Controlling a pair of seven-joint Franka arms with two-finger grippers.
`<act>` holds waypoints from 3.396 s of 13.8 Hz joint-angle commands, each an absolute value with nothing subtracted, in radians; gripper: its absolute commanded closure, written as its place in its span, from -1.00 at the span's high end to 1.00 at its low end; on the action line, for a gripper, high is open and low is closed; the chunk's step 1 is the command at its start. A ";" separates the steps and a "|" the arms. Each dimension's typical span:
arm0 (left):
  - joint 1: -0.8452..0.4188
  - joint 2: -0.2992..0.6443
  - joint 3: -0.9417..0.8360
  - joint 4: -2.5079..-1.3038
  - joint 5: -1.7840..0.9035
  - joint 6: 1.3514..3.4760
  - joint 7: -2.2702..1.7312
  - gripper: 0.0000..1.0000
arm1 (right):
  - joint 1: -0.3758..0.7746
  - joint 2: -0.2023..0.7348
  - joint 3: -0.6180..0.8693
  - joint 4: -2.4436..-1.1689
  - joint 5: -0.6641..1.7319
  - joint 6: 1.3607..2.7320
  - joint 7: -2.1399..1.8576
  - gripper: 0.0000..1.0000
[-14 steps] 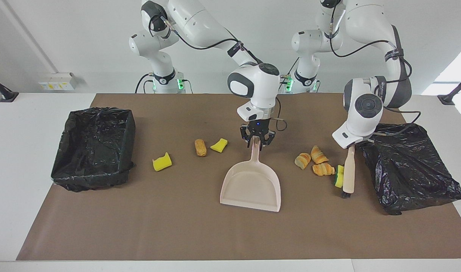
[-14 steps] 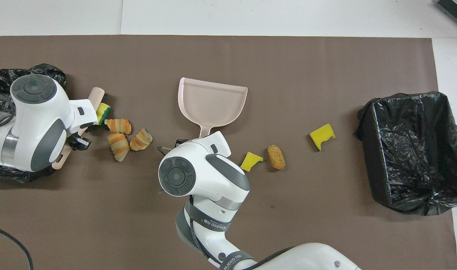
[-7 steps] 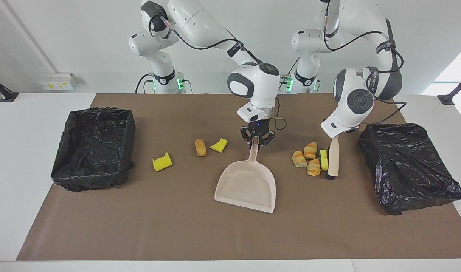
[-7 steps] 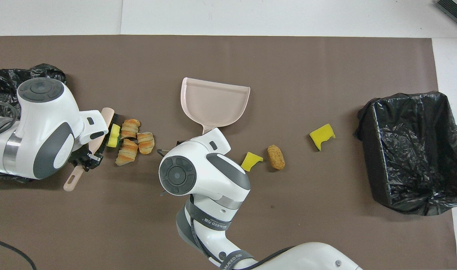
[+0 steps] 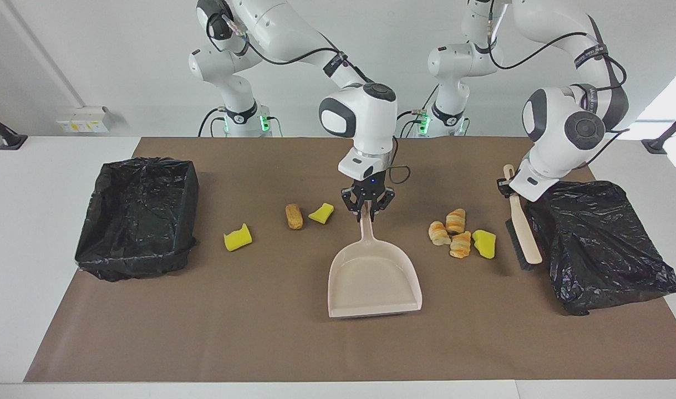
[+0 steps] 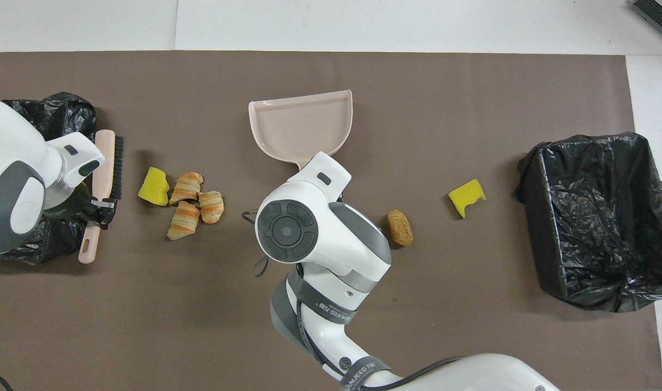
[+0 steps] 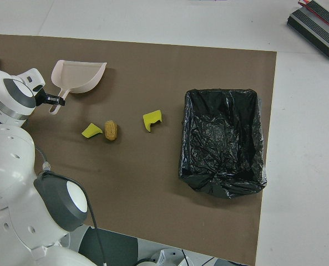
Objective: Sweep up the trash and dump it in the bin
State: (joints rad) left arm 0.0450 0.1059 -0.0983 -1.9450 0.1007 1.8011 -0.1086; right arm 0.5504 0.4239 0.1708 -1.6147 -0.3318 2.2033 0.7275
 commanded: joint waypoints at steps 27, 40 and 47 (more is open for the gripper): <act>-0.113 0.008 -0.107 -2.212 0.028 2.068 -0.175 -1.00 | 0.443 0.344 0.178 -1.773 -0.143 2.097 -0.917 -1.00; -0.305 -0.014 -0.104 -2.142 -0.221 1.860 -0.173 -1.00 | 0.471 0.377 0.179 -1.790 -0.141 2.183 -0.801 -1.00; -0.062 -0.080 -0.101 -2.107 -0.219 1.760 -0.176 -1.00 | 0.471 0.371 0.178 -1.799 -0.141 2.180 -0.801 -1.00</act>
